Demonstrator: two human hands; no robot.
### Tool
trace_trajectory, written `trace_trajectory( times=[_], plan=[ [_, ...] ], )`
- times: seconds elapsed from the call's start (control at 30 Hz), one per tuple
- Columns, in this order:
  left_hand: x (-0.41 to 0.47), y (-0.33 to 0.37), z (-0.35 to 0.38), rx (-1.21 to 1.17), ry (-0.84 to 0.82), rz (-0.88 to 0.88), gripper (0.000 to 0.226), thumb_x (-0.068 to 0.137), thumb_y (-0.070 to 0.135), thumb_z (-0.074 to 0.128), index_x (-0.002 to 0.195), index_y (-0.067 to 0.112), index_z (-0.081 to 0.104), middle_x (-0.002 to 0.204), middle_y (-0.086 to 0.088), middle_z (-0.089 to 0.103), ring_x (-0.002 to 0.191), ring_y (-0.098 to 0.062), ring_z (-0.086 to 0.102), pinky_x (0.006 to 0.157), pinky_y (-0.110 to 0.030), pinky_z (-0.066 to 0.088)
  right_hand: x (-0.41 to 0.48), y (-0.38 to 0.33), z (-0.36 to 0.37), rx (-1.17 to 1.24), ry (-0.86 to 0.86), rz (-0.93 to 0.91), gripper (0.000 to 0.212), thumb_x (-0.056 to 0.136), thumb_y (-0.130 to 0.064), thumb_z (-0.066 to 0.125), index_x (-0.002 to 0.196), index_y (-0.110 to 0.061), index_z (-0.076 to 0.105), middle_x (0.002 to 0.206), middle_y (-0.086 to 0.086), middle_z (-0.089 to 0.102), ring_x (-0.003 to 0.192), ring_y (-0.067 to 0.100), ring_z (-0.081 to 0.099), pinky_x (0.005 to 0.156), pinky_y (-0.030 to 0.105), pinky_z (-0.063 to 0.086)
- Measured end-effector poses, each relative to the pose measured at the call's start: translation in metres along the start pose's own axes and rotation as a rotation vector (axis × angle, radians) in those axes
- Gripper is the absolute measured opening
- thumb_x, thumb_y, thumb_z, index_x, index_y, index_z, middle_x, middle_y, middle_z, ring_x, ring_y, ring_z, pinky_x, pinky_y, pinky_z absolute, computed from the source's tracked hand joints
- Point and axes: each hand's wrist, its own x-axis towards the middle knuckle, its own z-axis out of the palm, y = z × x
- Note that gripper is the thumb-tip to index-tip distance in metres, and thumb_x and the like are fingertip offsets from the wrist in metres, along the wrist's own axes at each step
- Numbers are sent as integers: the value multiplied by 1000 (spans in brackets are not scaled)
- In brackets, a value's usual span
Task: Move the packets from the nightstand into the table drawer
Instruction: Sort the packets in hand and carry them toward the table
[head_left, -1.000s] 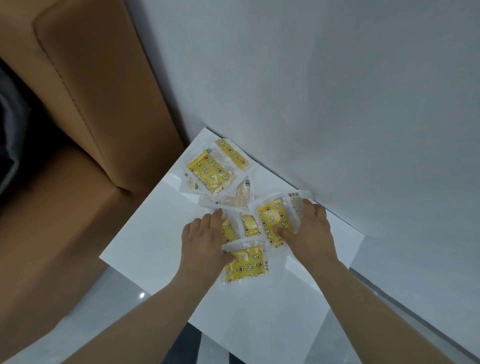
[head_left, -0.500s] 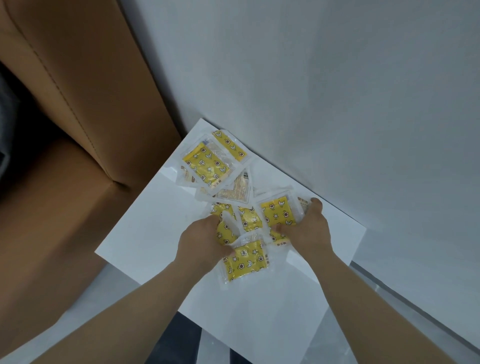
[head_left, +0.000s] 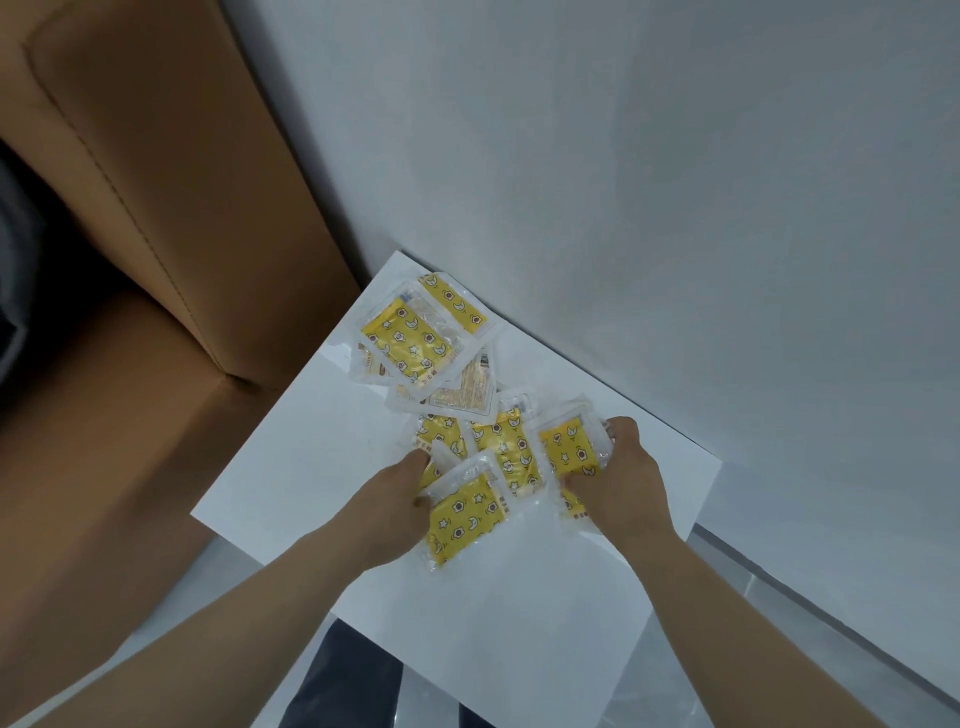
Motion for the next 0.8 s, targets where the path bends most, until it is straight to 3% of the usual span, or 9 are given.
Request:
trace_trajectory(
  times=[0.07, 0.17, 0.2, 0.33, 0.47, 0.7, 0.8],
  plan=[
    [1, 0, 3, -108, 1, -57, 30, 91, 26, 55, 117, 20, 42, 107, 3, 58, 82, -9, 56, 64, -24, 50, 0, 0, 1, 7, 7, -7, 44, 76, -6, 67, 104, -22, 36, 76, -9, 55, 67, 15, 57, 62, 31, 49],
    [1, 2, 10, -146, 56, -106, 80, 63, 55, 80, 126, 26, 40, 113, 13, 53, 98, -13, 55, 74, -26, 49, 0, -1, 4, 12, 7, -20, 45, 76, -6, 67, 104, -22, 35, 74, -11, 53, 63, 7, 53, 54, 27, 44],
    [0, 4, 13, -142, 85, -108, 87, 55, 57, 83, 125, 26, 41, 113, 13, 53, 99, -13, 54, 75, -26, 48, 0, -2, 6, 13, -3, -24, 45, 76, -6, 67, 104, -22, 35, 74, -11, 53, 63, 5, 53, 53, 25, 43],
    [1, 11, 17, -133, 197, -109, 73, 57, 37, 89, 111, 24, 43, 98, 11, 52, 88, -13, 52, 68, -25, 43, -1, -4, 11, 3, -38, -51, 49, 76, -7, 68, 103, -24, 32, 73, -12, 51, 62, 5, 52, 52, 22, 42],
    [4, 7, 13, -184, 165, -83, 55, 63, 26, 86, 106, 23, 51, 91, 13, 56, 83, -12, 55, 61, -21, 42, -3, -4, 11, 17, -56, -49, 49, 77, -8, 69, 104, -24, 32, 75, -13, 51, 63, 3, 51, 50, 20, 40],
    [7, 9, 15, -427, 75, -15, 36, 80, 18, 74, 109, 27, 54, 96, 19, 62, 83, 3, 59, 61, -10, 44, -4, -4, 12, 40, -75, -52, 47, 78, -9, 69, 104, -23, 32, 75, -13, 52, 63, 3, 53, 50, 20, 41],
    [11, 15, 21, -419, 94, -5, 24, 85, 19, 68, 105, 26, 57, 98, 14, 64, 84, 0, 61, 62, -11, 45, -3, -3, 12, 32, -80, -57, 48, 78, -9, 69, 104, -24, 33, 77, -12, 54, 65, 4, 54, 52, 21, 44]
  ],
)
